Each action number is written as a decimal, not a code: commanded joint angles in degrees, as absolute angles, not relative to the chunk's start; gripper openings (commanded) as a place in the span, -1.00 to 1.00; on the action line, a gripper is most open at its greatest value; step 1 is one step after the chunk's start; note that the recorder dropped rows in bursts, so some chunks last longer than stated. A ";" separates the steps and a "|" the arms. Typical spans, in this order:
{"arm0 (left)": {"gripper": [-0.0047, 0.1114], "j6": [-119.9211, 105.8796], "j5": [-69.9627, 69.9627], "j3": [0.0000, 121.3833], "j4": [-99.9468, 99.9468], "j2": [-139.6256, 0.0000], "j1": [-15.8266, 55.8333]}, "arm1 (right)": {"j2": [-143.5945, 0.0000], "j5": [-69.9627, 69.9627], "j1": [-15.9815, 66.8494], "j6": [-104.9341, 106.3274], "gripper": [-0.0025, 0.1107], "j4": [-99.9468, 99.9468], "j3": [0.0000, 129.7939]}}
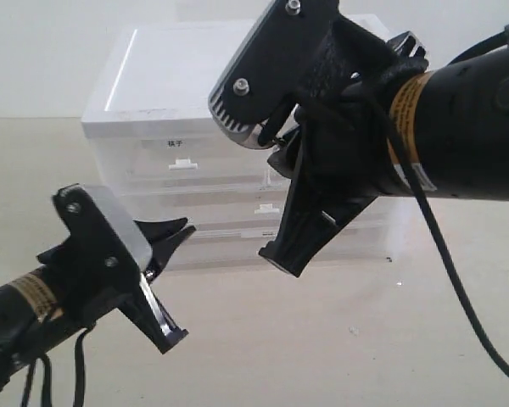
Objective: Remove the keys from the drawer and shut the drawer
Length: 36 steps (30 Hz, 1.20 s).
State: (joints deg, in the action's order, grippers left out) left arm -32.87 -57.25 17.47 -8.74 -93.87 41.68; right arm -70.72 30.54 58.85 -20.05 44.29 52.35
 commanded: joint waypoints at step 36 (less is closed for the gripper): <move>-0.84 -24.42 -65.79 6.42 -15.43 -69.05 41.88 | -93.49 8.91 49.70 -10.43 -0.52 56.94 46.97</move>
